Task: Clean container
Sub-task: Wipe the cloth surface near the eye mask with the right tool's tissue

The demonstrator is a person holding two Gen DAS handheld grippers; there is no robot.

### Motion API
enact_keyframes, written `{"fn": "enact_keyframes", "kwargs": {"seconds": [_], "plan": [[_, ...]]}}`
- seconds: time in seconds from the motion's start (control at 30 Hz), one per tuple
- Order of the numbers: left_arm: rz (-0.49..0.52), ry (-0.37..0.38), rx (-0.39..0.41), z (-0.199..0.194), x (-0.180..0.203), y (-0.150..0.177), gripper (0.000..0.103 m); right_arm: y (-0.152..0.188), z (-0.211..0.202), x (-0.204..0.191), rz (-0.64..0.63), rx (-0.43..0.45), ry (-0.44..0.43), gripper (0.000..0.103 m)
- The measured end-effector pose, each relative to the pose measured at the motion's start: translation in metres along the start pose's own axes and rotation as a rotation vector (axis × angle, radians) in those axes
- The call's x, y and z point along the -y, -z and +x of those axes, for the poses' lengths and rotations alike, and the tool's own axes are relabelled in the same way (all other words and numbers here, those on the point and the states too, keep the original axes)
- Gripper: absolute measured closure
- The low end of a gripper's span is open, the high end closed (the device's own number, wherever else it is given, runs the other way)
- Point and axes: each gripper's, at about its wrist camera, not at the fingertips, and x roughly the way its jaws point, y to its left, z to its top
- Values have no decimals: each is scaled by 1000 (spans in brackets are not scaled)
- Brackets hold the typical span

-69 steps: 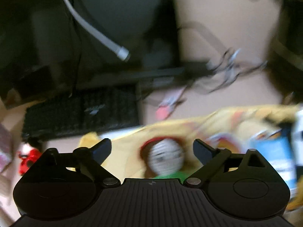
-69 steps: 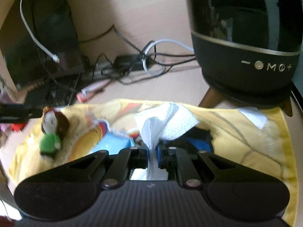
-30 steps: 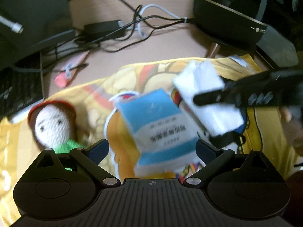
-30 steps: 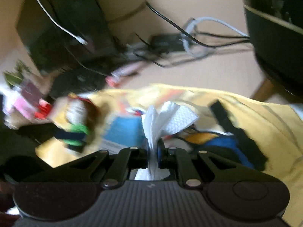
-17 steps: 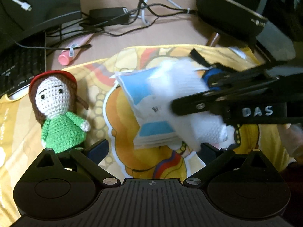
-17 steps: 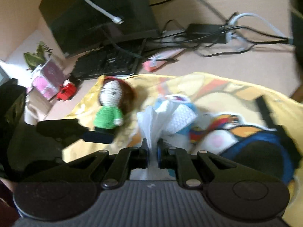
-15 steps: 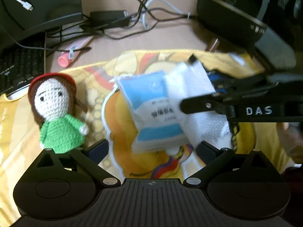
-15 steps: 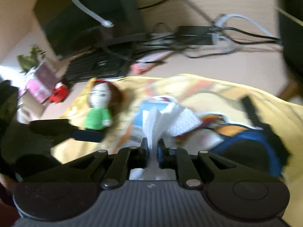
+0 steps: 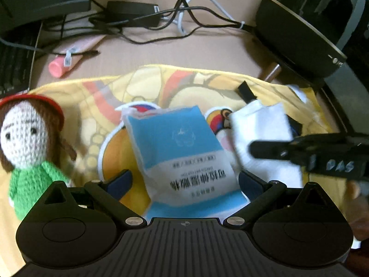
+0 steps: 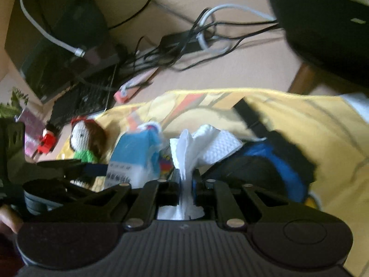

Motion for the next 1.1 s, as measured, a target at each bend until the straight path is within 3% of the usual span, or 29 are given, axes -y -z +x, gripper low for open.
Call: {"fn": "enact_keyframes", "kwargs": {"seconds": [0.03, 0.1, 0.17, 0.3, 0.4, 0.57, 0.73, 0.93, 1.1], "plan": [[14, -16, 12, 0, 2, -1, 22, -2, -3, 1, 6, 12, 2, 92], [65, -57, 36, -3, 6, -3, 31, -6, -9, 2, 4, 35, 9, 92], [237, -173, 75, -10, 21, -2, 32, -8, -13, 2, -11, 52, 24, 92], [731, -467, 146, -14, 58, 22, 32, -14, -13, -6, -44, 61, 27, 92], [888, -527, 124, -6, 71, 41, 32, -20, -12, -22, -78, 85, -12, 92], [1066, -597, 134, 12, 96, 72, 32, -33, -19, -51, -121, 149, -123, 92], [1078, -500, 157, 5, 116, 80, 24, -48, -3, -73, -154, 123, -198, 92], [885, -406, 153, -17, 101, 64, 17, -29, 19, -56, -130, 27, -95, 92], [721, -284, 193, -35, 84, 53, 13, -19, 14, -38, -165, 53, 39, 91]]}}
